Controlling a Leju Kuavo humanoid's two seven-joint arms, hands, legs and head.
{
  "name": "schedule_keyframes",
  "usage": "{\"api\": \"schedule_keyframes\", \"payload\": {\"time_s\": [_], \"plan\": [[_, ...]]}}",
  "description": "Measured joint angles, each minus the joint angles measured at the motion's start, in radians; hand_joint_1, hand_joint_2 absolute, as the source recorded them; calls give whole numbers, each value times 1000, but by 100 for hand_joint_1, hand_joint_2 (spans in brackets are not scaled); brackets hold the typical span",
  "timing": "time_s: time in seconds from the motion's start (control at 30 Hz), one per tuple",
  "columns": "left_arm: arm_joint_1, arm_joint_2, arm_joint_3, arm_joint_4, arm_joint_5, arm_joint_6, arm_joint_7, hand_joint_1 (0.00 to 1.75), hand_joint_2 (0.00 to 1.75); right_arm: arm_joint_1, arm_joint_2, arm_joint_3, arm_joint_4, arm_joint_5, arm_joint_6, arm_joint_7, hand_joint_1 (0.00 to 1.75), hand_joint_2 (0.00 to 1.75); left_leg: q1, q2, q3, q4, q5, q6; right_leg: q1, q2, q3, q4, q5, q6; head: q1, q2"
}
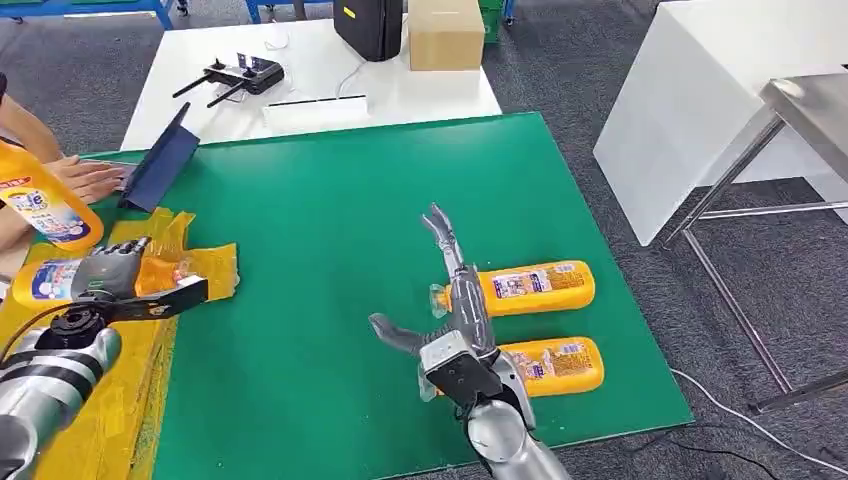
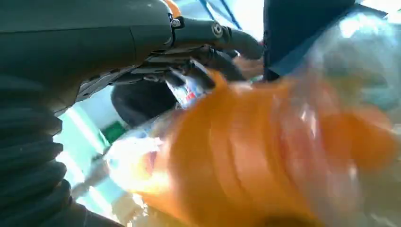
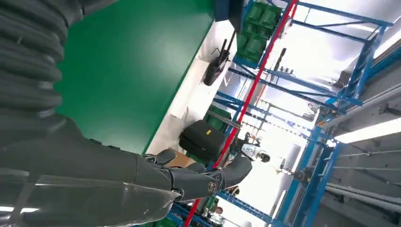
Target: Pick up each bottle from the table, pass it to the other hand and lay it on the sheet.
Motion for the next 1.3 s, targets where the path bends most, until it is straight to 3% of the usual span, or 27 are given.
{"api": "schedule_keyframes", "payload": {"time_s": [0.37, 0.5, 0.6, 0.77, 0.97, 1.3], "plan": [[-1, -68, 176, 16, 198, 8, -184, 0, 175, 0, 2, -2, 11, 16, -12, 10, 0, 175, 0, 0, 0, 0, 0, 0, 0, 0, 0, 0, 0, 0, 0, 0], [47, -106, 252, -72, 450, -17, -381, 0, 175, 0, -3, -2, 12, 118, -65, 34, 0, 175, 0, 0, 0, 0, 0, 0, 0, 0, 0, 0, 0, 0, 0, 0], [137, -157, 320, -257, 828, -197, -539, 0, 175, -10, -28, -1, 13, 284, -125, 89, 0, 175, -1, 0, 0, 0, 0, 0, -1, 0, 0, 0, 0, 0, 0, 0], [255, -191, 350, -531, 995, -267, -544, 0, 175, -22, -76, -3, 14, 390, -131, 140, 0, 175, -2, 1, 0, 0, -1, 1, -2, 1, 0, -1, 0, 0, 0, 0], [409, -209, 370, -830, 1284, -455, -597, 0, 175, -52, -175, -2, 22, 690, -60, 324, 0, 175, -2, 1, 0, 0, -1, 1, -2, 1, 0, -1, 0, 0, -1, 0], [520, -237, 381, -1040, 1323, -501, -630, 0, 175, -95, -268, -11, 52, 762, 27, 391, 0, 175, -2, 0, 0, 0, -1, 1, -2, 0, 0, -1, 0, 0, -1, 0]]}}
